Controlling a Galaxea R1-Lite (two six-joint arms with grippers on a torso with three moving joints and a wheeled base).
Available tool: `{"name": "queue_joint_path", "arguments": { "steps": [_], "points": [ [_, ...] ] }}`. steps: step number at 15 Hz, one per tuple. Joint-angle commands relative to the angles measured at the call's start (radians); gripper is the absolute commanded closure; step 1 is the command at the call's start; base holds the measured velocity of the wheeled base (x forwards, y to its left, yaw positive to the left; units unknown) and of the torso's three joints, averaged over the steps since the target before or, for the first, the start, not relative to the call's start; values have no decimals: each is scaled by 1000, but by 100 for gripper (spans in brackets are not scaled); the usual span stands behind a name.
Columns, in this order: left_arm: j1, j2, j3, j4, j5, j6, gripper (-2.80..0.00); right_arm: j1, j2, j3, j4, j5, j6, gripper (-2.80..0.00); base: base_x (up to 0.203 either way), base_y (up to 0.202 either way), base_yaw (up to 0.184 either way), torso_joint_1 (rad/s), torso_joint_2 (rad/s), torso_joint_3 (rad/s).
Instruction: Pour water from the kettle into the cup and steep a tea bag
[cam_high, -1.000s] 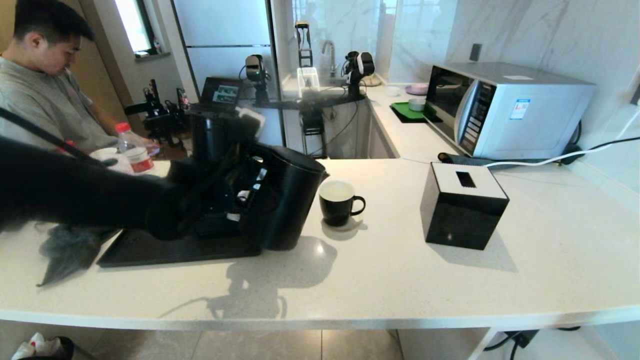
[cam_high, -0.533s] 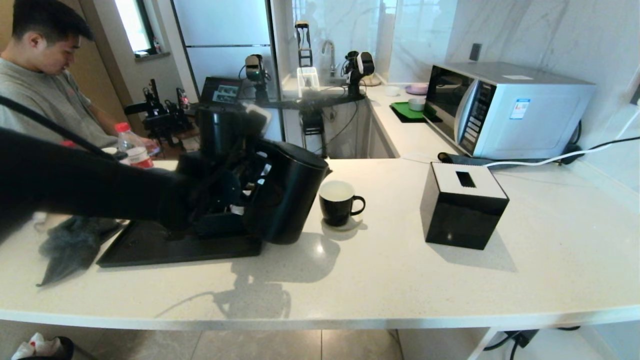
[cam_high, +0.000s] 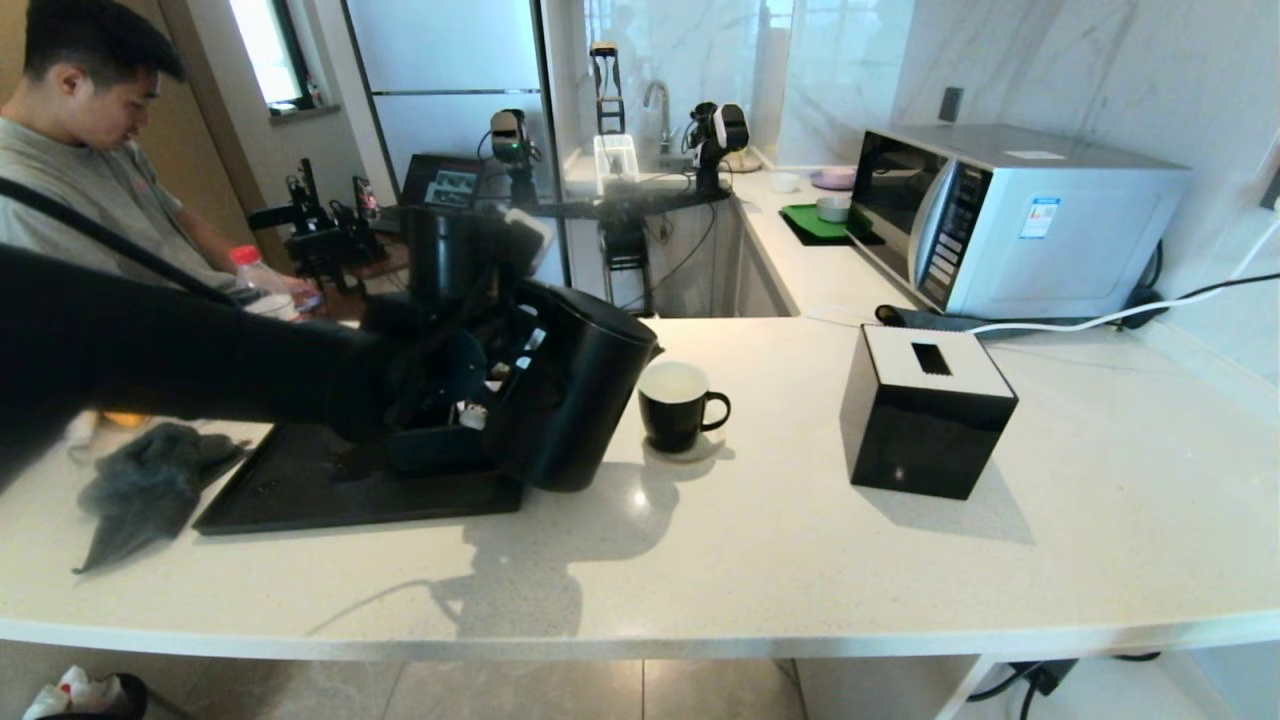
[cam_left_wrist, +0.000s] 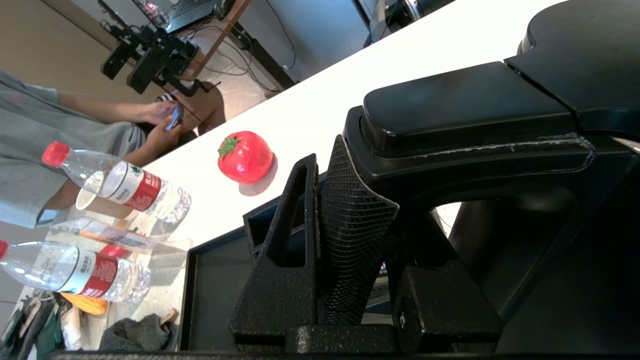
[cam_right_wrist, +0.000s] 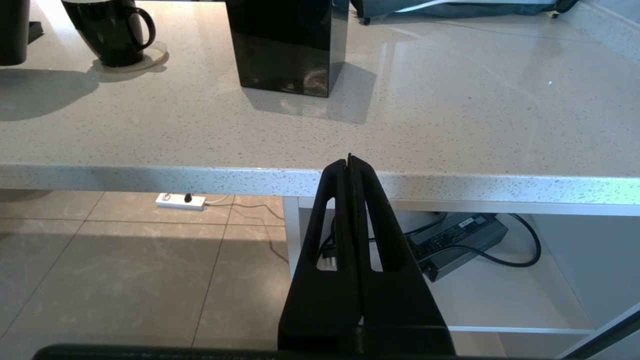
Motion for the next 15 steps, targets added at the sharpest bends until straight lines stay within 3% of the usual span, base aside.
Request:
{"name": "queue_joint_path", "arguments": {
  "steps": [1,15],
  "points": [
    [1,11,-17,-2,4,10,0,0,1,0,0,1,-1,0,0,0,0,0,0,0],
    [5,49,-68,-2,-6,104,0,0,1,0,0,1,-1,0,0,0,0,0,0,0]
  ]
}}
